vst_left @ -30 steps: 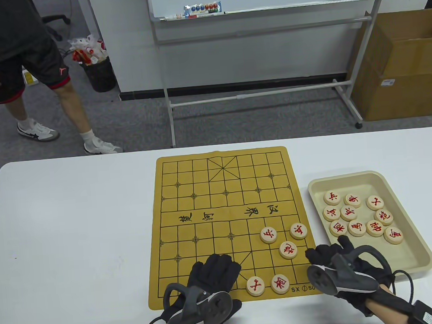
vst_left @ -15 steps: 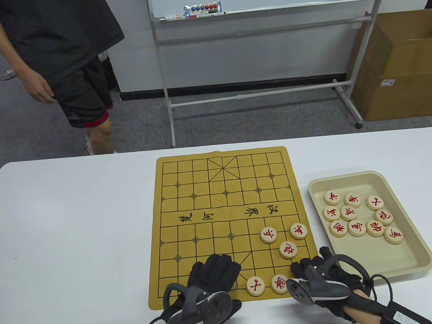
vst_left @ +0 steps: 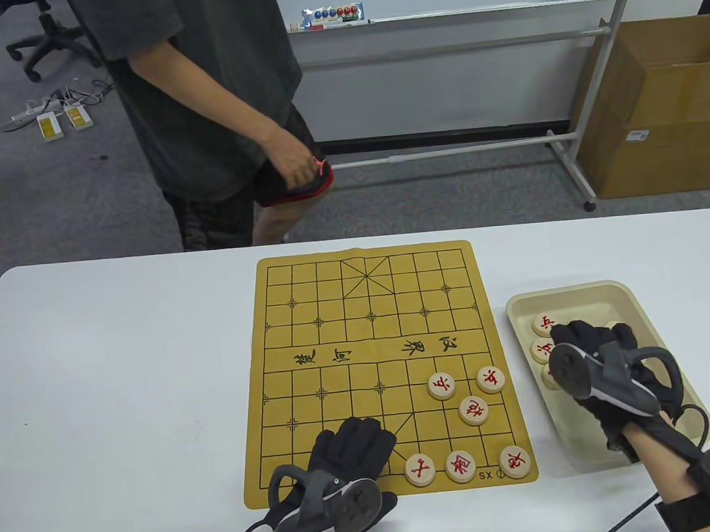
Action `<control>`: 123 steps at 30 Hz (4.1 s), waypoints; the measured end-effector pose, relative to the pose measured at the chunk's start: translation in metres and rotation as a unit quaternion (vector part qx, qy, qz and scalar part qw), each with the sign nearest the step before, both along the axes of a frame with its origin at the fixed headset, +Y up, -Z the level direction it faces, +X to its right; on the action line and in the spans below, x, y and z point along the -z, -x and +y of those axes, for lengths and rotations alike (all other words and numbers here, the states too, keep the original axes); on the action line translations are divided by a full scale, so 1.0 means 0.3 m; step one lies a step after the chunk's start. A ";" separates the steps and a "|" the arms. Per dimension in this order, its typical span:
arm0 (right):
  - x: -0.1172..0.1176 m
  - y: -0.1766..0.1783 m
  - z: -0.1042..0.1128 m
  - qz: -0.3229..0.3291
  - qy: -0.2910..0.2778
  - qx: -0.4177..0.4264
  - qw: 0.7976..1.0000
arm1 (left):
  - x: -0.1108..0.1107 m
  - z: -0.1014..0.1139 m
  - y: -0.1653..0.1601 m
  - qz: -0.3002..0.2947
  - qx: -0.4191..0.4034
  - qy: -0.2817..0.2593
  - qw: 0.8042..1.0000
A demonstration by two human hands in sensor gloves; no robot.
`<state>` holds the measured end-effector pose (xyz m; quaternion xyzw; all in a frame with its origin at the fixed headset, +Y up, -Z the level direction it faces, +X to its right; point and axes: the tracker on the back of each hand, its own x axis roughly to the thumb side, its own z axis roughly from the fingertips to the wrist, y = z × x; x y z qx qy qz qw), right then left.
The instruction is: Set up Chinese chess pieces
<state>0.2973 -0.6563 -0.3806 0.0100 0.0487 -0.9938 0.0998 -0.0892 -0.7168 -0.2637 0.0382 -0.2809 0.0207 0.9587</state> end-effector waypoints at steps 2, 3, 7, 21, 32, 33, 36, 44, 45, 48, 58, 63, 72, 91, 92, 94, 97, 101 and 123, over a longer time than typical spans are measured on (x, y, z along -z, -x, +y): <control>0.049 -0.067 -0.027 -0.041 0.032 0.004 0.999 | 0.001 0.000 0.001 0.000 -0.001 0.001 1.000; 0.074 -0.100 -0.051 -0.065 0.058 0.007 0.996 | 0.001 -0.001 0.001 0.000 -0.001 0.001 1.000; 0.123 -0.157 -0.155 -0.097 0.127 0.006 0.987 | 0.002 -0.001 0.000 -0.001 -0.001 0.003 1.000; 0.145 -0.089 -0.286 -0.080 0.137 -0.040 0.987 | 0.005 -0.004 0.000 -0.001 0.002 0.009 1.000; 0.135 -0.076 -0.299 -0.083 0.133 -0.052 0.986 | 0.006 -0.006 0.000 0.000 0.003 0.010 1.000; 0.136 -0.075 -0.300 -0.082 0.132 -0.053 0.987 | 0.006 -0.006 0.000 0.000 0.003 0.010 1.000; 0.134 -0.068 -0.298 -0.079 0.129 -0.064 0.986 | 0.006 -0.006 0.000 -0.001 0.004 0.010 1.000; 0.064 -0.017 -0.171 -0.031 0.080 -0.039 0.996 | 0.007 -0.006 0.002 0.002 0.002 0.009 1.000; 0.038 0.005 -0.144 -0.013 0.065 -0.032 0.997 | 0.007 -0.006 0.001 0.002 0.002 0.008 1.000; -0.040 0.078 -0.089 0.038 0.056 -0.012 0.998 | 0.007 -0.006 0.001 0.003 0.002 0.007 1.000; -0.247 0.359 -0.129 0.201 0.101 0.021 0.974 | 0.005 -0.007 0.000 0.003 0.003 0.004 1.000; -0.264 0.427 -0.222 0.234 0.119 0.029 0.964 | 0.007 -0.007 0.002 0.005 0.003 0.004 1.000; -0.260 0.433 -0.298 0.237 0.122 0.010 0.964 | 0.007 -0.009 0.001 0.003 0.003 0.007 1.000; -0.273 0.456 -0.316 0.241 0.075 -0.011 0.968 | 0.008 -0.010 0.000 0.004 0.004 0.008 1.000; -0.272 0.456 -0.314 0.242 0.071 -0.010 0.968 | 0.008 -0.010 0.000 0.004 0.004 0.008 1.000; -0.271 0.457 -0.307 0.241 0.069 -0.014 0.968 | 0.008 -0.010 0.000 0.004 0.004 0.008 1.000; -0.271 0.458 -0.308 0.244 0.070 -0.029 0.967 | 0.008 -0.009 0.001 0.005 0.004 0.008 1.000; -0.271 0.460 -0.316 0.232 0.101 -0.076 0.965 | 0.008 -0.009 0.000 0.005 0.004 0.008 1.000; -0.256 0.434 -0.251 0.241 0.069 -0.005 0.968 | 0.006 -0.003 0.001 0.004 0.003 0.005 1.000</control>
